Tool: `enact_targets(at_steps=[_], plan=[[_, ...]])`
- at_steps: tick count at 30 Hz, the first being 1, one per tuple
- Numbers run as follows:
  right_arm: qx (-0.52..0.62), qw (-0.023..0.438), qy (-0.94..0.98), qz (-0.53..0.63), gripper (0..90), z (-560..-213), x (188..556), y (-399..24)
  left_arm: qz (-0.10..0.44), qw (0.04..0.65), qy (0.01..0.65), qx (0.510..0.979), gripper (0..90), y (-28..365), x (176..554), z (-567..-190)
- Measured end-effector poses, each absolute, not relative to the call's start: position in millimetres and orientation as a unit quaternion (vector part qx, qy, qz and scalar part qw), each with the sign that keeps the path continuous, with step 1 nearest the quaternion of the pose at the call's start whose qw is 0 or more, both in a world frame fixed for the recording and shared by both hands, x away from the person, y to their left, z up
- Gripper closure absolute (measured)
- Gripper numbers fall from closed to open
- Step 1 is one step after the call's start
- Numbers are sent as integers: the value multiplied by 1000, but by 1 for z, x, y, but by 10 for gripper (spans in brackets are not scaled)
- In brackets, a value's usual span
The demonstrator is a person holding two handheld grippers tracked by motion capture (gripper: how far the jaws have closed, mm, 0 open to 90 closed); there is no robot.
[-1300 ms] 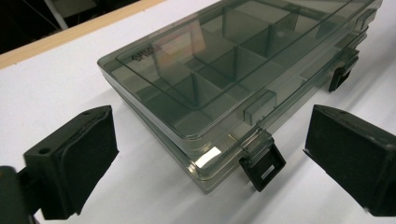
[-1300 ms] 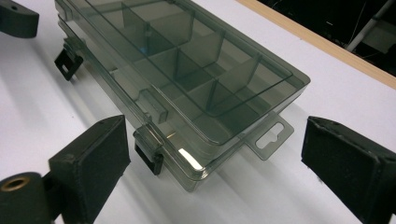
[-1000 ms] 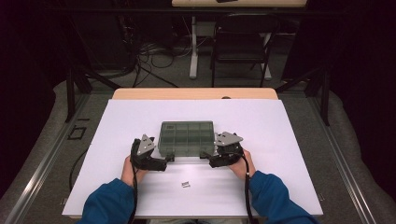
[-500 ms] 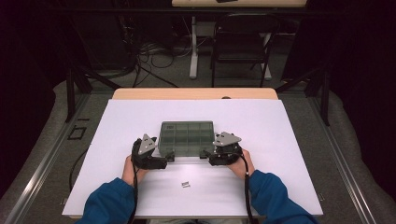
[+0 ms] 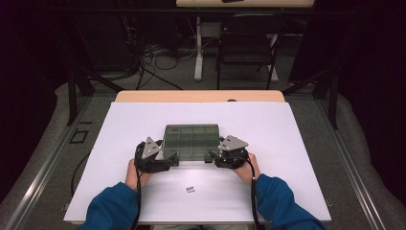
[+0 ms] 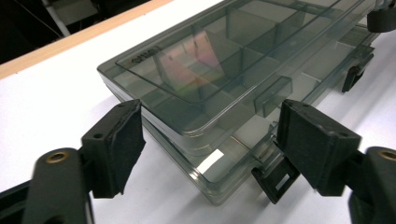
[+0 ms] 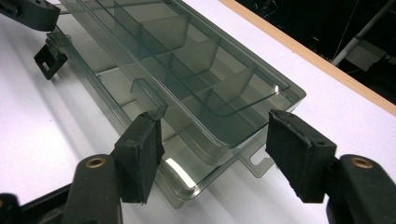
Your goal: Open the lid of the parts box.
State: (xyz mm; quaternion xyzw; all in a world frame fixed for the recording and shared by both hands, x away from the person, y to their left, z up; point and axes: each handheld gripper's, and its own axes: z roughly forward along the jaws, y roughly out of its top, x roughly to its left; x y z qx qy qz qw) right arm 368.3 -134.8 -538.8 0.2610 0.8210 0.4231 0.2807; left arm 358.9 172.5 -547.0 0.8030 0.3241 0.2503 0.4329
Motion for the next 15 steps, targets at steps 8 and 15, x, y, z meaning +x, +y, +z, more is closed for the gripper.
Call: enact_targets(at_steps=[8,15], plan=[[263,285,818,424,370,-538,368,-134,269,431,325,798,324,172,359,-546],[265,291,814,427,389,-538,368,-134,291,428,332,788,437,175,361,-547]])
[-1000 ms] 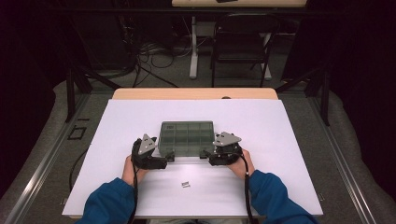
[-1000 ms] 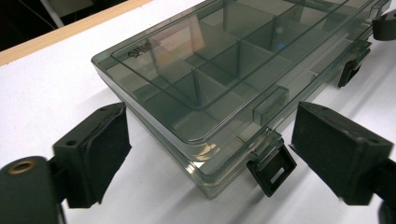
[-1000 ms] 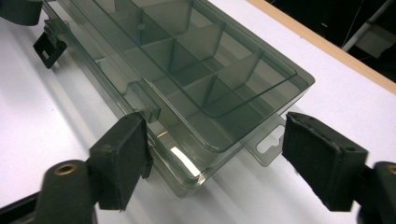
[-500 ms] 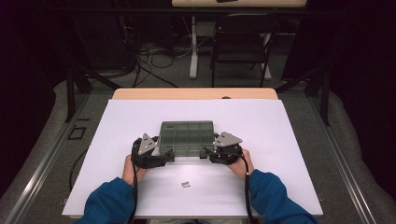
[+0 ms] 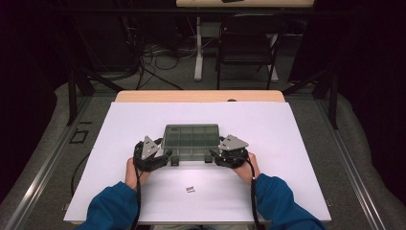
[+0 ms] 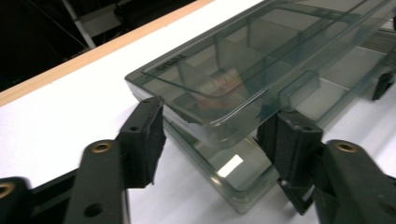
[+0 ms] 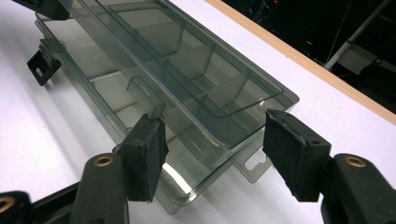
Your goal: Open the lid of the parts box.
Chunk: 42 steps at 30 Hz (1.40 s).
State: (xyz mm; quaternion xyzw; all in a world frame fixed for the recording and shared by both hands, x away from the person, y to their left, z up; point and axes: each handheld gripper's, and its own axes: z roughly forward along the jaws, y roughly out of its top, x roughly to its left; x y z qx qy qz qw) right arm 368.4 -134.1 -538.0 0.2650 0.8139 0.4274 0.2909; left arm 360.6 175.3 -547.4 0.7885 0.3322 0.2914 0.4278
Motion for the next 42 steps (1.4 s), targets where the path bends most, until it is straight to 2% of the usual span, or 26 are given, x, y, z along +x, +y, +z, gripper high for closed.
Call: enact_targets(at_steps=[4,10,13,17,31,42], plan=[[265,295,812,428,396,-538,369,-134,302,423,337,785,517,177,363,-549],[267,298,810,429,400,-538,370,-134,315,422,340,779,579,177,364,-550],[274,296,808,429,405,-537,371,-134,324,416,346,776,652,176,364,-549],[280,294,808,428,410,-538,372,-134,333,412,347,774,692,176,365,-549],[286,305,799,432,425,-537,374,-134,352,400,359,766,756,173,367,-548],[285,324,784,446,538,-532,375,-135,353,408,359,761,769,173,368,-545]])
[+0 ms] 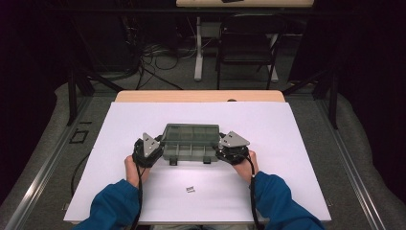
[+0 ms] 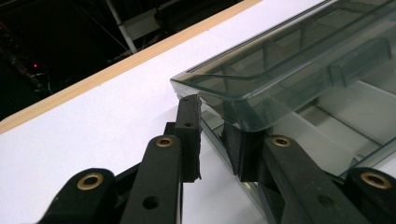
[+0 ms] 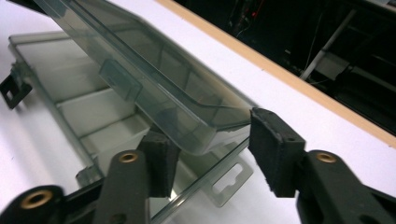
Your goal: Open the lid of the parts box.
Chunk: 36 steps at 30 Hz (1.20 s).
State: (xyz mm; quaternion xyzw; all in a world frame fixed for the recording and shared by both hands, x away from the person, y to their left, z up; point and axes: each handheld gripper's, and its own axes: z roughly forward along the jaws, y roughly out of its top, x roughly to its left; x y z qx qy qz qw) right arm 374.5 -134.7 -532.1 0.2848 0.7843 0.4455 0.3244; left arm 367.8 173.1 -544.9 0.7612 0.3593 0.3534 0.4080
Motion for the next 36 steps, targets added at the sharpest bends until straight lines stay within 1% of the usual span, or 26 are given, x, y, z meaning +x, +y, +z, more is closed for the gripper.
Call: enact_targets(at_steps=[2,6,16,24,36], plan=[[285,325,783,447,563,-530,376,-136,353,411,359,760,785,175,368,-543],[287,331,778,451,604,-528,377,-138,350,414,357,761,786,175,369,-541],[290,329,770,464,660,-522,384,-140,343,416,353,764,783,177,373,-537],[290,328,768,467,671,-519,387,-141,329,415,354,771,779,178,376,-533],[298,311,768,474,679,-513,396,-144,320,417,355,773,777,179,378,-528]])
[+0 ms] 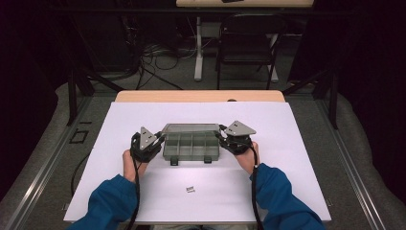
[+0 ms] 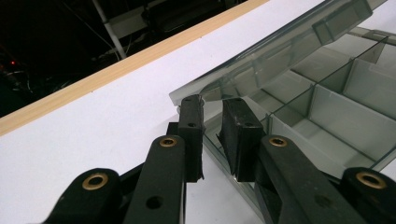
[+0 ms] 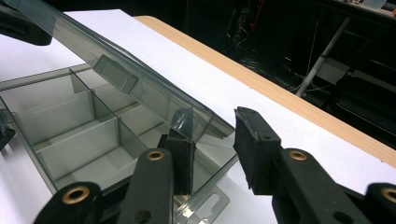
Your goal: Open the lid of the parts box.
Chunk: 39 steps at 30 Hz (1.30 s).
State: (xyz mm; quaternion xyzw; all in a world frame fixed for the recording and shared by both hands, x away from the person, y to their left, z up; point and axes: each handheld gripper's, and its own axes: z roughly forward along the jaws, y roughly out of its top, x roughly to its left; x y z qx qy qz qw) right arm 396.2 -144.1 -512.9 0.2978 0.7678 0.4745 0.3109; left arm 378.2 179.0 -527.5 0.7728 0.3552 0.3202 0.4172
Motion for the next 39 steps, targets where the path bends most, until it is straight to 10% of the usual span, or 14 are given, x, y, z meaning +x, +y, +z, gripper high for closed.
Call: enact_targets(at_steps=[17,39], plan=[[306,290,769,481,692,-508,404,-148,334,421,343,770,689,176,381,-526],[307,289,768,483,712,-508,408,-147,338,437,349,757,786,180,396,-525]])
